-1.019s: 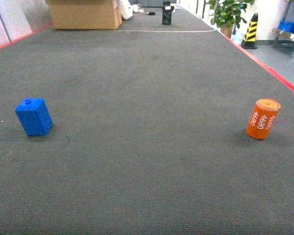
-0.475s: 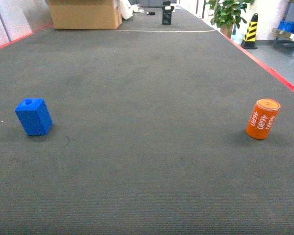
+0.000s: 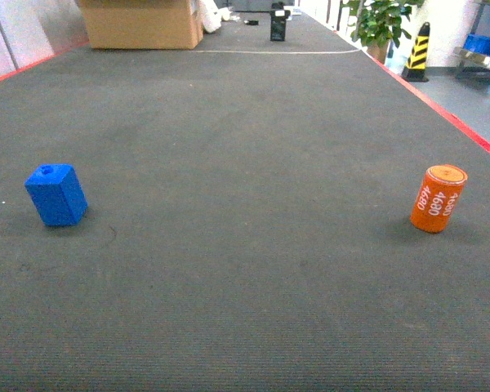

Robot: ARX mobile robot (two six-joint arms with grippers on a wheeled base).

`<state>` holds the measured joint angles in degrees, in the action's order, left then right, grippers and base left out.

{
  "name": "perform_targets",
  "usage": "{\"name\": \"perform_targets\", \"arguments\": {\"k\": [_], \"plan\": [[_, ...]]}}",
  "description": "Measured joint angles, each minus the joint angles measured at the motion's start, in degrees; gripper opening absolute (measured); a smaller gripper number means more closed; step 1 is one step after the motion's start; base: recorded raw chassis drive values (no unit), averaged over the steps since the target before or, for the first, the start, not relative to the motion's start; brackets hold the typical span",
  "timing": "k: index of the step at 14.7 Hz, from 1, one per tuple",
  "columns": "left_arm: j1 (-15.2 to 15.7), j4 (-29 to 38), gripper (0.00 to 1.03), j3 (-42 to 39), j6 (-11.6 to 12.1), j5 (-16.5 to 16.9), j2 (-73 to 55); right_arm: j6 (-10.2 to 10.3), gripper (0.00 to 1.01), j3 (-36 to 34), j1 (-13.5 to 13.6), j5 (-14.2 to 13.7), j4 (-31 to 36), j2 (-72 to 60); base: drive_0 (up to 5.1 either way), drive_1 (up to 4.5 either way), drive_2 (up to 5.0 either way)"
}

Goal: Sort blue parts and orange caps into right shelf containers

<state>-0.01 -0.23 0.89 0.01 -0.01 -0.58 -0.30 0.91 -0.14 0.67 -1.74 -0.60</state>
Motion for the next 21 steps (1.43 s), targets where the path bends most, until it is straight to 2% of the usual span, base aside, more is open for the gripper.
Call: {"name": "perform_targets", "arguments": {"k": [1,3,6,8,11,14,18,20,21], "plan": [[0.00,0.00,0.98,0.00,0.00,0.02,0.00,-0.83,0.98,2.78,0.13,2.69,-4.76,-8.09,0.0,0.00,0.0],[0.00,0.00,0.98,0.02,-0.02,-0.09,0.00,-0.24,0.98,5.07,5.79,0.46,8.55,-26.99,0.0,0.00,0.0],[0.00,0.00,0.98,0.02,-0.02,-0.02,0.00,0.28,0.98,14.71,4.90,-0.15,28.20,-54.95,0.0,0.00,0.0],[0.00,0.00,0.98,0.00,-0.02,-0.02,0.00,0.20,0.98,23.58,3.76,-0.28,34.64,-72.30,0.0,0.00,0.0],[0.00,0.00,0.98,0.02,-0.02,-0.02,0.00,0.37,0.98,39.71,3.08,-0.50,32.17,-91.95,0.0,0.00,0.0],[0.00,0.00,0.98,0.02,-0.02,-0.04,0.00,0.48,0.98,52.09,3.96,-1.79,27.89,-103.32,0.0,0.00,0.0],[0.00,0.00,0.98,0.00,-0.02,-0.02,0.00,0.96,0.98,63.63,4.28,-3.13,22.34,-113.94,0.0,0.00,0.0],[0.00,0.00,0.98,0.02,-0.02,-0.02,0.00,1.14,0.98,65.70,4.37,-4.28,21.77,-118.22,0.0,0.00,0.0],[0.00,0.02,0.98,0.02,0.00,-0.04,0.00,1.11,0.91,65.96,4.63,-5.22,22.01,-120.21,0.0,0.00,0.0]]}}
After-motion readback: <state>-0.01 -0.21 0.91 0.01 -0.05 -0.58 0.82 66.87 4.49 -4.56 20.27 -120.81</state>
